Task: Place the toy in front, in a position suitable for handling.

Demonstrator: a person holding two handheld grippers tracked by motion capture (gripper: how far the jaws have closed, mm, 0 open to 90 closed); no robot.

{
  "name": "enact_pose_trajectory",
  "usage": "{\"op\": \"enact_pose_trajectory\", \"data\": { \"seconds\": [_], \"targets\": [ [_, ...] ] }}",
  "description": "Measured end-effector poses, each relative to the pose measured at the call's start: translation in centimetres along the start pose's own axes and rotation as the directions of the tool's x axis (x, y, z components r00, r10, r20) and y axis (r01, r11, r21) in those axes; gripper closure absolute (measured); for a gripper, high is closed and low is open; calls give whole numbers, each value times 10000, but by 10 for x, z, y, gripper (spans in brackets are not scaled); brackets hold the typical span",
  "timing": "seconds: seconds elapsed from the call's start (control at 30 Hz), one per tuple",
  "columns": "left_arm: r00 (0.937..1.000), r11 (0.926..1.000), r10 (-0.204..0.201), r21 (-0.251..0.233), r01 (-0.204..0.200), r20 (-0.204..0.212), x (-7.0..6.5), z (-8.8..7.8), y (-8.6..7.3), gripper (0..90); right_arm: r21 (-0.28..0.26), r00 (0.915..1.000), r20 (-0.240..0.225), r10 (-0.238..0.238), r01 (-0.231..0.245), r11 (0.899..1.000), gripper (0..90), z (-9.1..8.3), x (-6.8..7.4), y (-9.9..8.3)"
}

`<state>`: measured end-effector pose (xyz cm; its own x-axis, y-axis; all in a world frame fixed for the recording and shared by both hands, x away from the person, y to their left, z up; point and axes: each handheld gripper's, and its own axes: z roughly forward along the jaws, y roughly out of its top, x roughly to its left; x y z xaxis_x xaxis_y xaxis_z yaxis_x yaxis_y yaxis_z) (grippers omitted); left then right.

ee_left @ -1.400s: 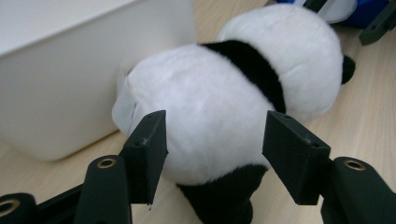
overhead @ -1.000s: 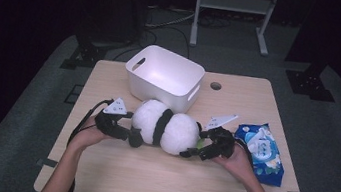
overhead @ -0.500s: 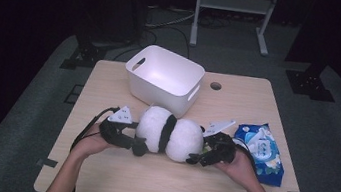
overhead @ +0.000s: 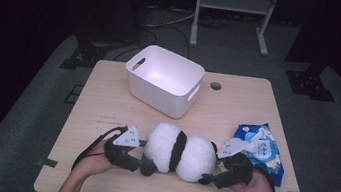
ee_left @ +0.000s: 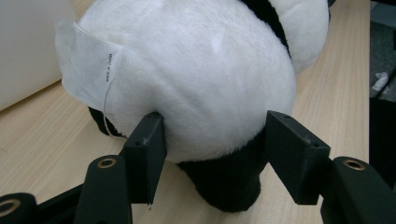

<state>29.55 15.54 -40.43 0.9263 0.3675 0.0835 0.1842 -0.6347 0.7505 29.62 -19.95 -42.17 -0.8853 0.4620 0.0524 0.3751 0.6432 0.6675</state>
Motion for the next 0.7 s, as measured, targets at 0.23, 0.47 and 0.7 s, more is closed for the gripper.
{"op": "enact_pose_trajectory", "data": {
  "seconds": [0.23, 0.47, 0.7],
  "targets": [
    [9999, 9978, -145, -646, 139, -88, 4, -10, 1, 287, -443, 9989, 155, 435, -427, 9981, 217, -17, -10, -12],
    [9997, 9978, -8, -660, -9, -263, 7, -9, 9, 245, -918, 9862, 1408, 870, -745, 9930, 239, -53, -32, -17],
    [9996, 9979, 62, -650, -80, -283, 7, -7, 6, 231, -1064, 9547, 2749, 1139, -875, 9905, 338, -75, -57, -18]
  ]
}}
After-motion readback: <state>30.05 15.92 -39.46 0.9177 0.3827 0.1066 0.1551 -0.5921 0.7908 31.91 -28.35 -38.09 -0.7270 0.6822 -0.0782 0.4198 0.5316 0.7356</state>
